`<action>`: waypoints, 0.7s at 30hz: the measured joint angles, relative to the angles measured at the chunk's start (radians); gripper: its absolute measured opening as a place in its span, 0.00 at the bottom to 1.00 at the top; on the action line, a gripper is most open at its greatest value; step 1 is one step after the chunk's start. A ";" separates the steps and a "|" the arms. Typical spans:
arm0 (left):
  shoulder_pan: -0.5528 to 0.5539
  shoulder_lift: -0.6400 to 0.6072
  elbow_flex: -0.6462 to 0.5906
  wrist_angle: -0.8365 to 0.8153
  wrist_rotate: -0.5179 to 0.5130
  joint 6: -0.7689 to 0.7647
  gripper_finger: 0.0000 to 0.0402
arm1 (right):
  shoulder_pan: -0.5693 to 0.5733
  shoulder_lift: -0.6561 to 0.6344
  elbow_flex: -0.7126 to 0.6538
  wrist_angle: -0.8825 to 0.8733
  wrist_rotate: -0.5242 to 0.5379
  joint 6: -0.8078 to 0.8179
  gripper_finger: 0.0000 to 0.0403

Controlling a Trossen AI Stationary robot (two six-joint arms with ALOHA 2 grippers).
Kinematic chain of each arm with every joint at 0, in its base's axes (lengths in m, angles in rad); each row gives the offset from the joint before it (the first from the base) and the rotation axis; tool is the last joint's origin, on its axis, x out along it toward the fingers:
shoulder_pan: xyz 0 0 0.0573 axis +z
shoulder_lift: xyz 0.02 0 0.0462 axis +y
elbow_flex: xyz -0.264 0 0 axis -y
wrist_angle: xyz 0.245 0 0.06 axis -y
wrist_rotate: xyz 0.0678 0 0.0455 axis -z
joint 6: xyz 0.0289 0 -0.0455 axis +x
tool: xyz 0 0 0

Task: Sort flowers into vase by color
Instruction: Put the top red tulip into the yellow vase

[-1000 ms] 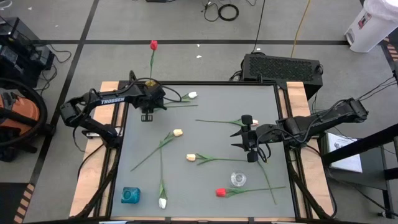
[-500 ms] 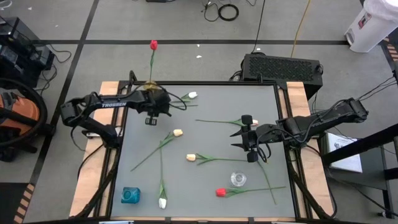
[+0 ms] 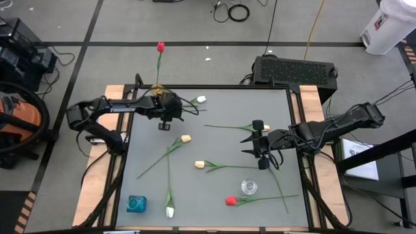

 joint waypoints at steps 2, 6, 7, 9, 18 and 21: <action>0.001 0.034 0.000 0.003 0.007 -0.005 0.32 | 0.000 0.000 0.000 0.000 0.000 -0.001 0.37; -0.007 0.091 0.000 0.009 -0.034 0.012 0.32 | 0.000 0.000 0.000 -0.001 0.000 0.000 0.37; -0.008 0.101 0.000 0.009 -0.034 0.017 0.32 | 0.000 0.000 0.000 -0.001 0.000 0.000 0.37; -0.007 0.116 0.000 0.014 -0.036 0.026 0.32 | 0.000 0.000 0.000 -0.002 0.000 0.000 0.37; 0.024 0.128 0.007 0.084 -0.031 0.029 0.32 | 0.000 0.000 0.000 -0.002 0.000 0.000 0.37; 0.046 0.128 0.020 0.079 -0.007 0.027 0.32 | 0.000 0.000 0.000 -0.003 0.000 0.000 0.37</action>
